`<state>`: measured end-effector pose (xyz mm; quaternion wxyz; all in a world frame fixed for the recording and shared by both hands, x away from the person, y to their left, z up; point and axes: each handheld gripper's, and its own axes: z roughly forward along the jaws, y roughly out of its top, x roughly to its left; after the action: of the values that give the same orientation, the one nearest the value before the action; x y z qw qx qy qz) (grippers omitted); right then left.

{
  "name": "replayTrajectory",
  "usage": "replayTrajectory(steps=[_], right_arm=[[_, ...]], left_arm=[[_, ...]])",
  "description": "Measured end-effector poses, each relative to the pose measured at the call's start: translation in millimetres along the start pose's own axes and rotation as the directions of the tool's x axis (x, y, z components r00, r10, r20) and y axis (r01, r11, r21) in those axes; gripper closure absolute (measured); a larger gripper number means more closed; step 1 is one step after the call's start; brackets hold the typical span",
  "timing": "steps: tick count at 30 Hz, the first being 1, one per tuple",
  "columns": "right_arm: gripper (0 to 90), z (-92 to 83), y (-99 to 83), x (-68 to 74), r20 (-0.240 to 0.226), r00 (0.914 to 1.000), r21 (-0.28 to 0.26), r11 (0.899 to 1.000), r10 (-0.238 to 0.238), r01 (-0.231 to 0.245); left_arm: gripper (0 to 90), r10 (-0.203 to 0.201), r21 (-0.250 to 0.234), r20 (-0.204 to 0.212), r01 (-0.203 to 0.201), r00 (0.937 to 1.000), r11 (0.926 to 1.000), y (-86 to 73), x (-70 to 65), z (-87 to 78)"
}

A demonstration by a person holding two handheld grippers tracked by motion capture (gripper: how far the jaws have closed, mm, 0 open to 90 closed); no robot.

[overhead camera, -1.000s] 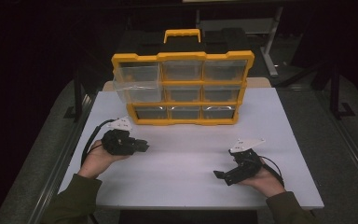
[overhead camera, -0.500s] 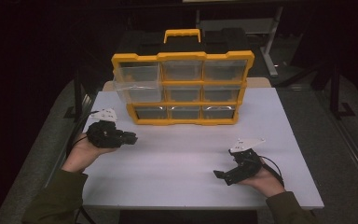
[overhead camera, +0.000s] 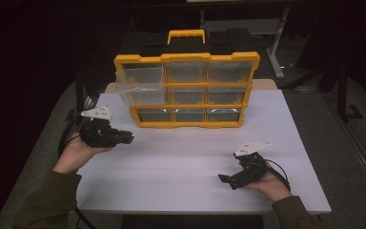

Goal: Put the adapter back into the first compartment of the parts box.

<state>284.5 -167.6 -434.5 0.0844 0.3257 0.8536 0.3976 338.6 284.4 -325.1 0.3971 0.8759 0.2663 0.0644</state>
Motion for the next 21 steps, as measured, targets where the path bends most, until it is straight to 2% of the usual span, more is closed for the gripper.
replayTrajectory(steps=[4,21], right_arm=[[0.0,0.1,0.2,0.4,-0.002,1.0,-0.002,1.0,-0.006,0.006],[0.0,1.6,0.5,-0.1,0.001,1.0,0.004,1.0,0.0,0.0]], left_arm=[[76.2,-0.005,-0.005,-0.002,0.005,1.0,1.0,2.9,2.0,-8.3],[76.2,0.017,-0.008,-0.02,-0.018,0.9997,0.9998,24.6,3.5,-39.4]])
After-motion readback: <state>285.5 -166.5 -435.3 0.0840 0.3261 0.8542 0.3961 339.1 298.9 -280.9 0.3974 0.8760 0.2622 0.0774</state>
